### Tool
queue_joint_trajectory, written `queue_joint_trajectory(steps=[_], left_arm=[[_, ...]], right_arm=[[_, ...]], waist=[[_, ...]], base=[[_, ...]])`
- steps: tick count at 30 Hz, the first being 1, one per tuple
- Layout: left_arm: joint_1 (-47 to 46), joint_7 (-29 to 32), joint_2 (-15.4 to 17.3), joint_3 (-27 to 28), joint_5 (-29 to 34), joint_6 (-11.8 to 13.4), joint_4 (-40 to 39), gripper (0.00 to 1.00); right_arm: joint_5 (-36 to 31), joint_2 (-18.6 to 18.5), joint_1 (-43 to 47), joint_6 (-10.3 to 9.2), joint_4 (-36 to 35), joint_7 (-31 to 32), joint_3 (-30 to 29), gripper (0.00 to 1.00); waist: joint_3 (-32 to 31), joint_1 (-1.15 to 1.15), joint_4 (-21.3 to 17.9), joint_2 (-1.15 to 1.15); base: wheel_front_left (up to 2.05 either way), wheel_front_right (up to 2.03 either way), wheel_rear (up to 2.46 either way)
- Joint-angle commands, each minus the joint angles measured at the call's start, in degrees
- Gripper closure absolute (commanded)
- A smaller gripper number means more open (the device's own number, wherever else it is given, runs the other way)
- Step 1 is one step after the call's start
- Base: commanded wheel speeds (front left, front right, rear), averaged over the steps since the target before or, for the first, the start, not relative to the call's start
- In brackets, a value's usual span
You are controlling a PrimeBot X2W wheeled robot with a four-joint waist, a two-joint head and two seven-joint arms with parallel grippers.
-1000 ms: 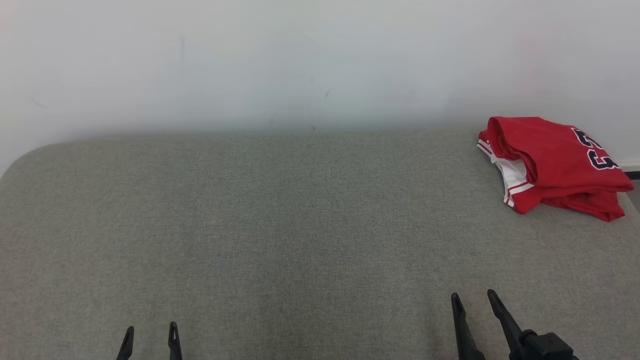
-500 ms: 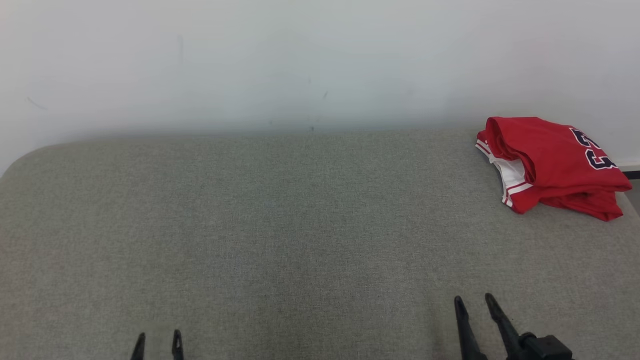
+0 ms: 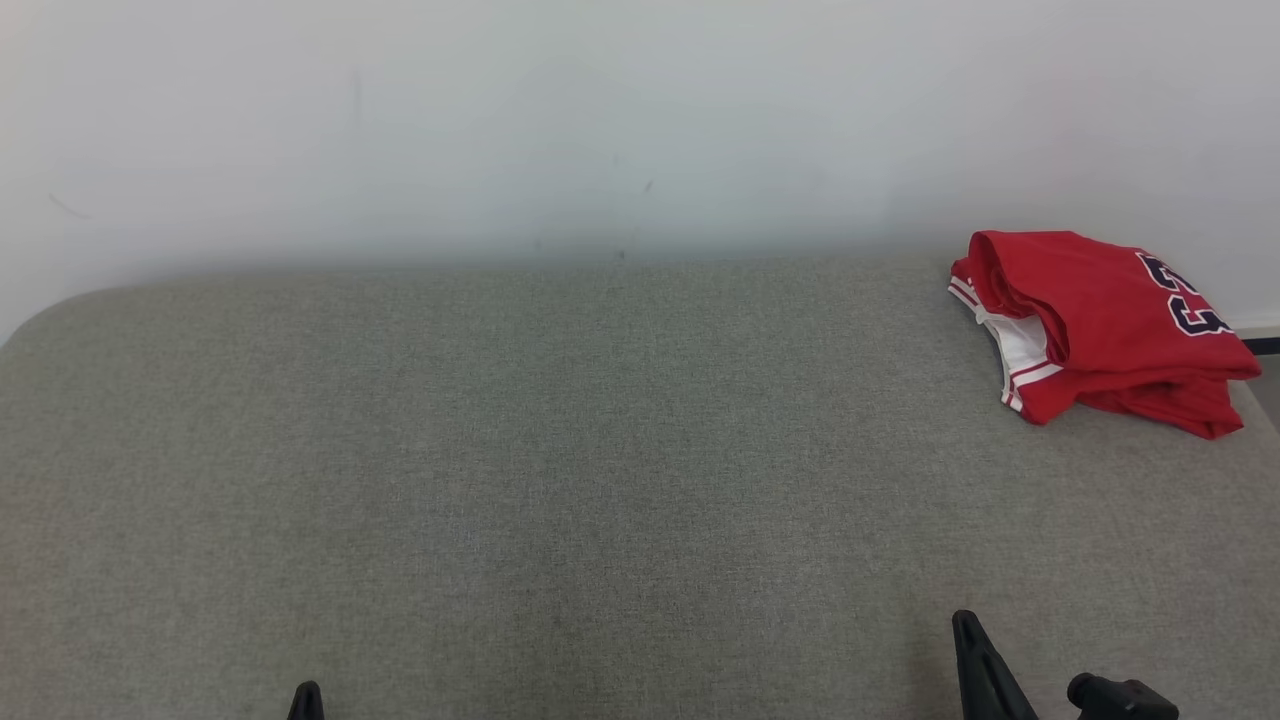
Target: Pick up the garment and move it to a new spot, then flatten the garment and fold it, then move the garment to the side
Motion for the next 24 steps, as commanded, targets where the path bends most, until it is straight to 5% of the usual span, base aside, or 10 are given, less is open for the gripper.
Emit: queue_joint_trajectory(steps=[1, 24], left_arm=[[-1.74, 0.52, 0.13, 0.32, -2.93, -0.37, -0.89, 1.0], [-5.16, 5.78, 0.18, 1.67, -25.52, -2.21, -0.72, 1.0]], right_arm=[[2.87, -0.09, -1.37, -0.01, -1.0, 0.51, -0.36, 1.0], [24.65, -0.22, -4.09, -0.04, -1.56, 5.84, -2.29, 1.0]], waist=[[0.02, 0.0, -0.03, 0.0], [0.31, 0.0, -0.46, 0.0]], base=[[0.0, 0.0, 0.0], [0.0, 0.0, 0.0]])
